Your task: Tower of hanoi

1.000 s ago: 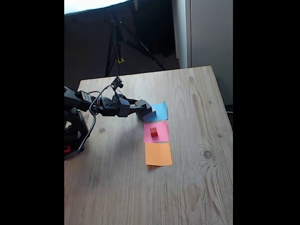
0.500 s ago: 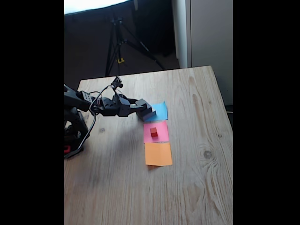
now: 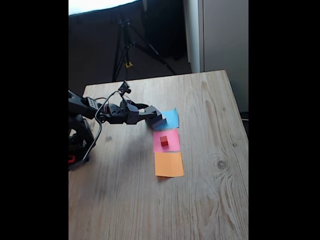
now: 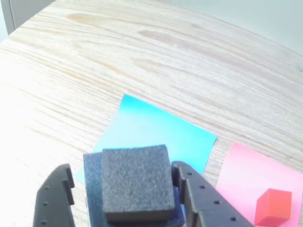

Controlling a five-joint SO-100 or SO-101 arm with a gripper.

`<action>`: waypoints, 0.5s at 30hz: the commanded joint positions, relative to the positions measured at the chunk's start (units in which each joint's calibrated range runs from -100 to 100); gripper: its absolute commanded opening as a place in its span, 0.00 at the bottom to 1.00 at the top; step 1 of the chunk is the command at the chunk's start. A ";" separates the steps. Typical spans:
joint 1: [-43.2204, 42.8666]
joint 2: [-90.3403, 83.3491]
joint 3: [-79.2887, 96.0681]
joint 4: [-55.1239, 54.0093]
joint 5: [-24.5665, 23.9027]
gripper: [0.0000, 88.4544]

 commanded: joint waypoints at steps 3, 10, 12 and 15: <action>-0.32 -9.29 -7.08 8.70 -9.67 0.27; 0.18 -18.07 -18.63 30.07 -16.69 0.13; 0.52 -19.74 -26.35 42.13 -20.87 0.04; 1.02 -20.57 -38.63 60.09 -25.22 0.00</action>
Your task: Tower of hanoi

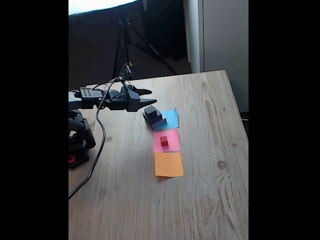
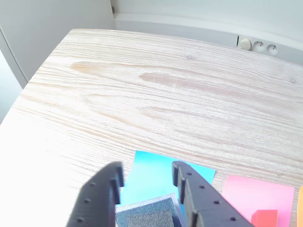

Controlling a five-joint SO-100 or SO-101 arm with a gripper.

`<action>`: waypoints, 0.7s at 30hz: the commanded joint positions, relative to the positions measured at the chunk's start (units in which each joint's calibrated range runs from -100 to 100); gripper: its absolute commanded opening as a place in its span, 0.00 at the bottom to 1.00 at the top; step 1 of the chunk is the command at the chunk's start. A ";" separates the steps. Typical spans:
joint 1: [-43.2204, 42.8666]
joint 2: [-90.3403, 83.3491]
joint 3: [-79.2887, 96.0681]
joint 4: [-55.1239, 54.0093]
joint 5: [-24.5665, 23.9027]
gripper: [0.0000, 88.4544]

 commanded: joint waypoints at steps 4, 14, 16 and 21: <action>3.19 -2.04 -31.94 41.98 -2.24 0.00; 19.66 6.06 -67.40 70.87 10.64 0.00; 23.42 7.05 -70.94 73.06 13.31 0.00; 29.52 7.73 -71.49 73.30 15.32 0.00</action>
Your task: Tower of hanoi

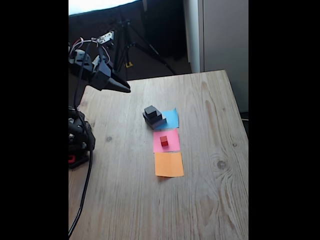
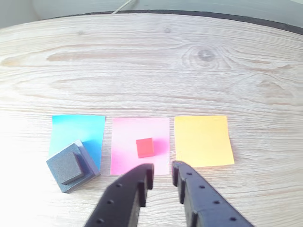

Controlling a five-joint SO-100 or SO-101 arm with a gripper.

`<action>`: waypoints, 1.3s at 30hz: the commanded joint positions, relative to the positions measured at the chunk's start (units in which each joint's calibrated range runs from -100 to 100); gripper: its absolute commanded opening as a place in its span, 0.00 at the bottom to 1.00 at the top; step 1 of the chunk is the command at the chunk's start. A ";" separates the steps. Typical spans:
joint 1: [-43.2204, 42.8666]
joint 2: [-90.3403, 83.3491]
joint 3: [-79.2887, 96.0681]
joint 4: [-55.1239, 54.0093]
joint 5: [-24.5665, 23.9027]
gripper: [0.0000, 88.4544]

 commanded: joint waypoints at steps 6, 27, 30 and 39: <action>6.00 -2.38 8.42 -0.94 5.34 0.03; 6.42 -13.58 71.15 -57.03 8.85 0.26; 6.50 -11.01 79.15 -70.38 8.85 0.27; 5.75 -3.06 91.60 -96.12 8.85 0.30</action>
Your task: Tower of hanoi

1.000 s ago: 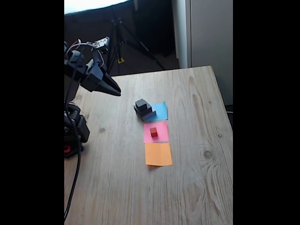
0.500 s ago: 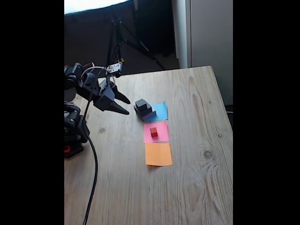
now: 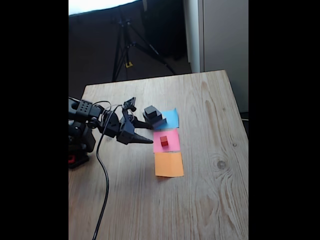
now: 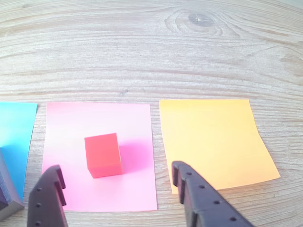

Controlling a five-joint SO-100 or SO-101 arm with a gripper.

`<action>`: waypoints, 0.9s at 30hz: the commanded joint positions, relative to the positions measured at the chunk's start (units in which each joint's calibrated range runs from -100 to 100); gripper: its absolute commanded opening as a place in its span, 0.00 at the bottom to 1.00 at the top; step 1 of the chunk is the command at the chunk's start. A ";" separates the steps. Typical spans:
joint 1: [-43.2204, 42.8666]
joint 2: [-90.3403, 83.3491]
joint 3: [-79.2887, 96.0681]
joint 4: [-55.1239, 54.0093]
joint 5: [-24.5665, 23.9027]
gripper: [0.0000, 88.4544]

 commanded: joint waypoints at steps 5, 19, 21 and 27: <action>-1.24 8.51 2.94 -17.20 0.69 0.30; -1.57 29.94 5.40 -42.54 0.69 0.31; -1.32 33.49 4.85 -45.61 0.69 0.31; -1.24 42.96 2.31 -54.68 0.69 0.31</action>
